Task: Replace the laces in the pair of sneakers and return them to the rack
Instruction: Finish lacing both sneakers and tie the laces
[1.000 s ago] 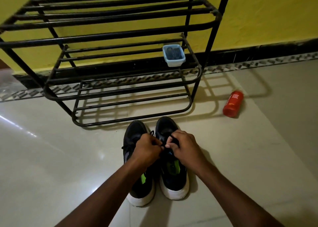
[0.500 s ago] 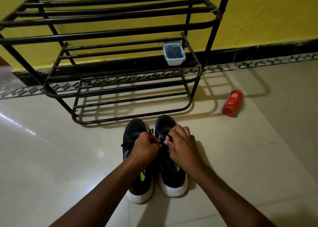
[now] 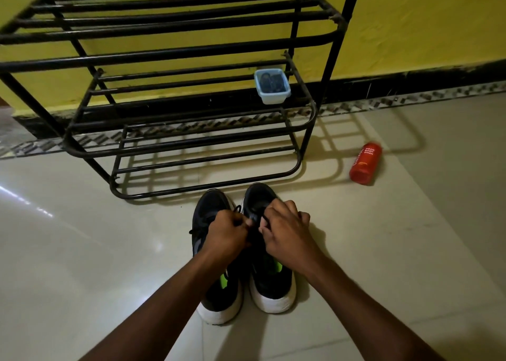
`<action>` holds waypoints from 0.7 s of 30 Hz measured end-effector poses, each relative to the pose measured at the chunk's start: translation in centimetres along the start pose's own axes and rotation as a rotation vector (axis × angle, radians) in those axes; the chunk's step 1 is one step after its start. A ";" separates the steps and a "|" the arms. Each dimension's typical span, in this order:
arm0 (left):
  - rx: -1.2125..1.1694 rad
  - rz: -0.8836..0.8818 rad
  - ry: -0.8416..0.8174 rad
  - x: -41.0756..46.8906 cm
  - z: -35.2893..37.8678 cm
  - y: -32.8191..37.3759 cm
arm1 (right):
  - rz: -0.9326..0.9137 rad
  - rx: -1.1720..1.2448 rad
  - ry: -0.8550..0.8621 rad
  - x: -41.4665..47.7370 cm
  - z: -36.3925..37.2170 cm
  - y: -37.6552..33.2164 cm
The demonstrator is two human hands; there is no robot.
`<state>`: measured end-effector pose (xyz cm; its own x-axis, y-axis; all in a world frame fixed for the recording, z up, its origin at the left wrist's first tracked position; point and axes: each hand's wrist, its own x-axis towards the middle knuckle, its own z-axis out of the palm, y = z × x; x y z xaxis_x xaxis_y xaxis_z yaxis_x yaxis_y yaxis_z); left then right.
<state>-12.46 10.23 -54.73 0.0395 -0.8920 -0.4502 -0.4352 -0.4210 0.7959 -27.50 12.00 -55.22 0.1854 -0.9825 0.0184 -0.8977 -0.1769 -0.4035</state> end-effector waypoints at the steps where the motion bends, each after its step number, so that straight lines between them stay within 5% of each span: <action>1: 0.020 0.012 0.003 -0.1 0.0 0.1 | 0.019 0.042 0.013 -0.1 0.3 0.1; 14: 0.414 0.201 -0.060 -0.9 -0.1 2.2 | 0.124 0.482 0.255 -2.0 2.8 1.0; 17: 0.517 0.316 0.099 -0.4 -0.9 2.3 | 0.238 0.523 0.326 -2.3 3.1 1.4; 19: 0.362 0.398 0.228 0.1 -1.8 2.1 | 0.271 0.504 0.326 -2.5 3.4 1.7; 21: -0.105 0.370 0.192 0.1 -2.6 2.7 | 0.283 0.498 0.328 -2.5 3.6 1.8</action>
<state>-11.28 8.56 -51.54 0.0685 -0.9963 -0.0512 -0.3579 -0.0725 0.9309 -28.11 14.36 -59.26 -0.2325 -0.9679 0.0956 -0.5869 0.0612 -0.8073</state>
